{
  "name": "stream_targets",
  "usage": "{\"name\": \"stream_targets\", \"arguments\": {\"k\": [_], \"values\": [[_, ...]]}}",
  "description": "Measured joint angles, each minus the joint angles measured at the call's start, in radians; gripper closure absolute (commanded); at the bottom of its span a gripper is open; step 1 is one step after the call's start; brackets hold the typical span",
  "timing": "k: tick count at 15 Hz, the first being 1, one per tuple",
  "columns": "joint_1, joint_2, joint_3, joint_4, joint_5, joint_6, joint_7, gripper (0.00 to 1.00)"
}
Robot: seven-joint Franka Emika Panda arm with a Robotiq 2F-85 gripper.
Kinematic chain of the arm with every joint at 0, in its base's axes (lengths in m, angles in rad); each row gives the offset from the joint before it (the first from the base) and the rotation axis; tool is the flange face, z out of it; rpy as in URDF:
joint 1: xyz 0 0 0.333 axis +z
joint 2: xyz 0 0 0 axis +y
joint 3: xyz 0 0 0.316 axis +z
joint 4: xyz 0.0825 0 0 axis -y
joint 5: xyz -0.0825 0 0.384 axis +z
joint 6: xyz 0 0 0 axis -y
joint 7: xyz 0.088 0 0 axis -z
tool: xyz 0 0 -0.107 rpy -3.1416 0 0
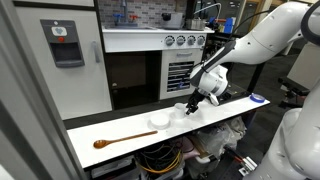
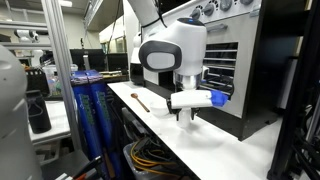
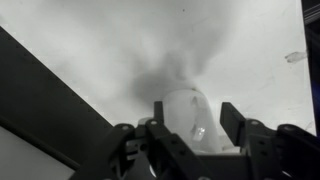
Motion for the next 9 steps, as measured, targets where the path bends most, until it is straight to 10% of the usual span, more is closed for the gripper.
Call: {"name": "stream_targets", "arguments": {"k": [5, 9], "values": [[0.011, 0.0, 0.002, 0.001, 0.062, 0.012, -0.057, 1.0], [0.013, 0.0, 0.002, 0.001, 0.09, 0.017, -0.089, 0.98]]}}
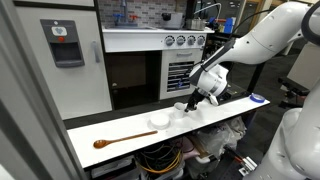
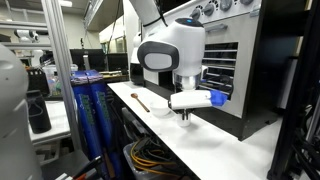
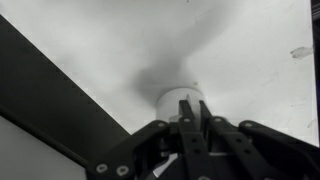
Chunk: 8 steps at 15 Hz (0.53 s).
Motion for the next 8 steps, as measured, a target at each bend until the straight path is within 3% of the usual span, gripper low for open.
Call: {"name": "stream_targets", "arguments": {"k": [4, 6, 8], "values": [[0.0, 0.0, -0.001, -0.002, -0.02, 0.005, 0.017, 0.98], [0.0, -0.004, -0.002, -0.006, -0.122, 0.019, 0.098, 0.98], [-0.025, -0.01, 0.017, -0.009, -0.294, 0.02, 0.236, 0.98]]}}
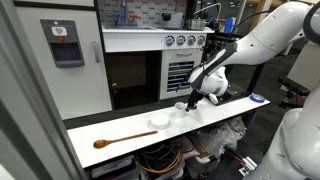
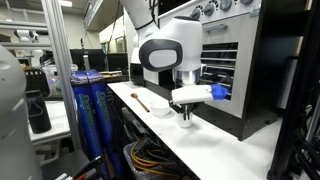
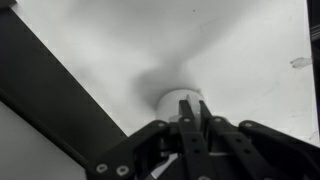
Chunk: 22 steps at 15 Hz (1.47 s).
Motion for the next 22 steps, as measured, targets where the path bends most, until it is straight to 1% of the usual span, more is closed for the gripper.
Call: {"name": "stream_targets", "arguments": {"k": [2, 5, 7, 9, 11, 15, 19, 22], "values": [[-0.076, -0.002, 0.066, 0.0, -0.183, 0.0, 0.139, 0.98], [-0.153, -0.014, 0.125, 0.006, -0.448, -0.006, 0.33, 0.98], [-0.189, -0.037, 0.149, 0.017, -0.625, -0.052, 0.448, 0.98], [-0.21, -0.087, 0.181, 0.036, -0.776, -0.142, 0.561, 0.98], [-0.208, -0.153, 0.226, 0.063, -0.835, -0.245, 0.613, 0.98], [-0.175, -0.245, 0.313, 0.135, -0.843, -0.403, 0.626, 0.98], [-0.141, -0.247, 0.359, 0.204, -0.846, -0.498, 0.626, 0.98], [-0.135, -0.219, 0.384, 0.248, -0.877, -0.545, 0.649, 0.98]]}}
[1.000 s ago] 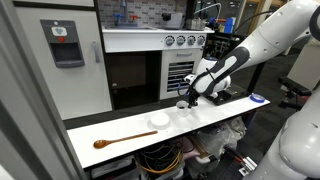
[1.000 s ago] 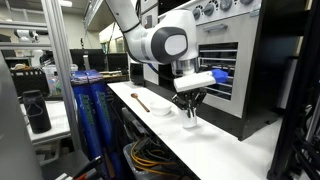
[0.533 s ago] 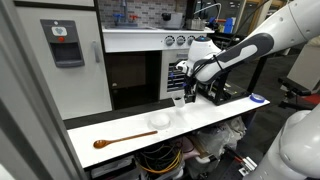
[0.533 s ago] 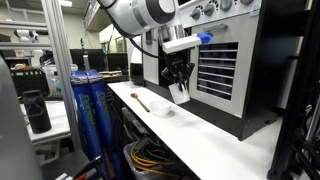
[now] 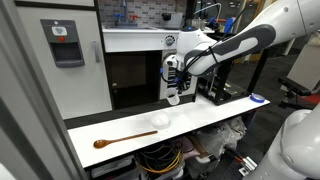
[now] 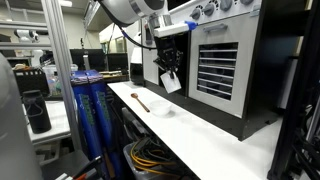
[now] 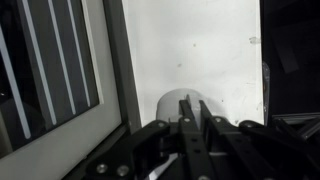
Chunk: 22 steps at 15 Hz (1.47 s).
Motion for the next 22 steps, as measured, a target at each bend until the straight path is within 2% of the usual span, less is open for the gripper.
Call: {"name": "stream_targets", "arguments": {"k": [5, 11, 17, 22], "values": [[0.007, 0.076, 0.049, 0.097, -0.086, -0.093, 0.075, 0.98], [0.047, 0.181, 0.104, 0.244, -0.161, -0.269, 0.147, 0.98], [0.094, 0.298, 0.141, 0.395, -0.189, -0.423, 0.159, 0.98], [0.117, 0.384, 0.149, 0.473, -0.211, -0.524, 0.159, 0.98]]}}
